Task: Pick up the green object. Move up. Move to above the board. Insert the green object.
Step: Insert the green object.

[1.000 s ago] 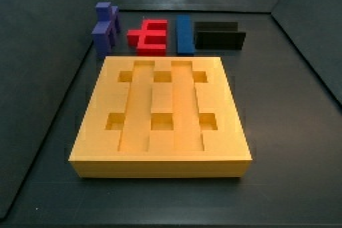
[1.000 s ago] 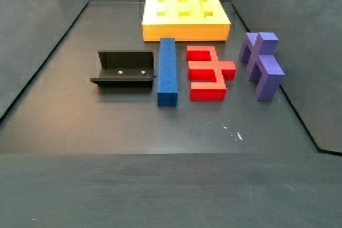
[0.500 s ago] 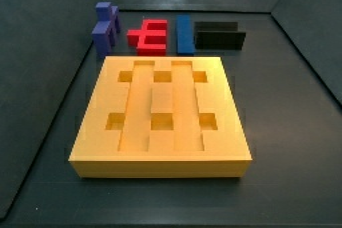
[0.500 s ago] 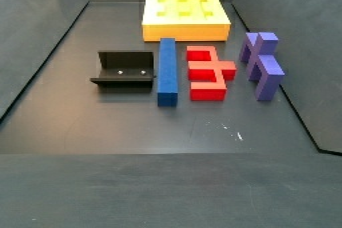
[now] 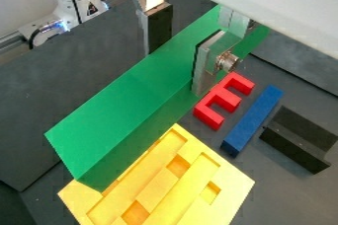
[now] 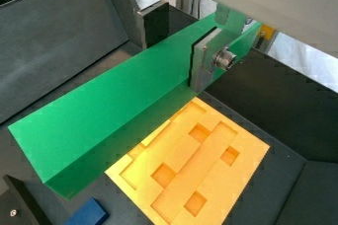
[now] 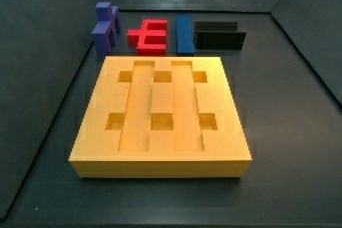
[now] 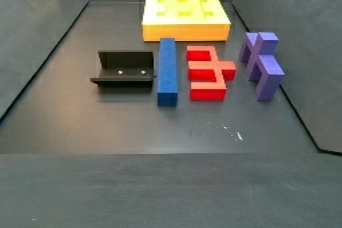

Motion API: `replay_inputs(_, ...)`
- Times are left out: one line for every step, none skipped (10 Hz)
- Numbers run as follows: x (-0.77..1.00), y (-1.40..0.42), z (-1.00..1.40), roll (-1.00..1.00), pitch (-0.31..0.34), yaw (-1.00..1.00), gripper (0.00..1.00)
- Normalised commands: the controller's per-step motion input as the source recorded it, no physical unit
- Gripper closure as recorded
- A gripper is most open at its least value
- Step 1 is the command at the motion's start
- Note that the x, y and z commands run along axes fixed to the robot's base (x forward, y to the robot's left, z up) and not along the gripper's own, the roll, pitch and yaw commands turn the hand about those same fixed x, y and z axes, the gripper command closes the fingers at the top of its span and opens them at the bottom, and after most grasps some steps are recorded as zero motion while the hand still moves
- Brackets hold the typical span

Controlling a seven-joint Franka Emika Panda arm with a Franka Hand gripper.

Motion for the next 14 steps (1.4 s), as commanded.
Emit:
replay_inputs(0.00,-0.12,-0.29,-0.07,-0.034,0.00,1.00)
replay_inputs(0.00,-0.19,-0.53,-0.04,-0.071,0.00,1.00)
replay_inputs(0.00,-0.24,-0.82,0.00,-0.129,0.00,1.00)
replay_inputs(0.00,-0.13,-0.87,-0.06,-0.140,0.00,1.00)
replay_inputs(0.00,0.00,-0.79,-0.16,-0.086,0.00,1.00)
replay_inputs(-0.04,0.00,-0.64,-0.23,-0.084,0.03,1.00)
replay_inputs(-0.13,0.00,-0.69,-0.22,-0.081,0.00,1.00)
replay_inputs(-0.13,0.00,-0.65,-0.24,-0.087,0.00,1.00)
replay_inputs(-0.09,0.00,-0.71,-0.19,-0.090,0.05,1.00)
replay_inputs(-0.04,-0.06,-0.88,-0.05,-0.107,0.15,1.00)
replay_inputs(-0.08,-0.15,-0.90,-0.04,-0.074,0.23,1.00)
replay_inputs(-0.11,-0.16,-0.90,-0.02,-0.087,0.24,1.00)
replay_inputs(-0.03,-0.19,-0.92,0.00,-0.160,0.09,1.00)
replay_inputs(0.00,-0.20,-0.86,0.04,-0.130,0.02,1.00)
